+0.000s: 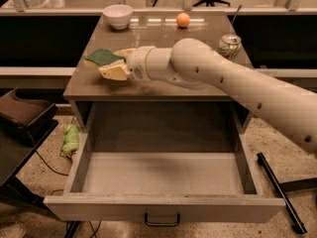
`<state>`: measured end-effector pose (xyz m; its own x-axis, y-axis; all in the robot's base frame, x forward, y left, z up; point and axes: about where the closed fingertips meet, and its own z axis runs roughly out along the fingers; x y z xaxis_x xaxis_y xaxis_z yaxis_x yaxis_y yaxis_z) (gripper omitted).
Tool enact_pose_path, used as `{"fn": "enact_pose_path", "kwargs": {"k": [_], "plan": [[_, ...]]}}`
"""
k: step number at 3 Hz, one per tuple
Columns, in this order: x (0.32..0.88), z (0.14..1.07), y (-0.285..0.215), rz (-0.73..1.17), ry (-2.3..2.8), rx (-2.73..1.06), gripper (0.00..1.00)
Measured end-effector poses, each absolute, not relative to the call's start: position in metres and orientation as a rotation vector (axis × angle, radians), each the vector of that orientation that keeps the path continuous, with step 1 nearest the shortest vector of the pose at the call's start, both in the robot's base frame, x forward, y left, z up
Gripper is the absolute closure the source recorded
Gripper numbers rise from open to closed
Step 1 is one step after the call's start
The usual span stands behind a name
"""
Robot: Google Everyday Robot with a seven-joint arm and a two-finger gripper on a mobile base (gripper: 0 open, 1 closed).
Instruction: Place sponge into top drawer
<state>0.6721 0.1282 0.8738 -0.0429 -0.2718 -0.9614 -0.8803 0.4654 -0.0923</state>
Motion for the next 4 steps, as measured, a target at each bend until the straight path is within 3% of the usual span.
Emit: {"fn": "enact_pose_path", "kwargs": {"k": [1, 3, 4], "plan": [[0.628, 0.884, 0.097, 0.645, 1.583, -1.04, 1.0], [0.504, 0.761, 0.036, 0.868, 1.739, -1.167, 1.0], [0.481, 0.715, 0.024, 0.946, 1.817, -1.172, 1.0]]}}
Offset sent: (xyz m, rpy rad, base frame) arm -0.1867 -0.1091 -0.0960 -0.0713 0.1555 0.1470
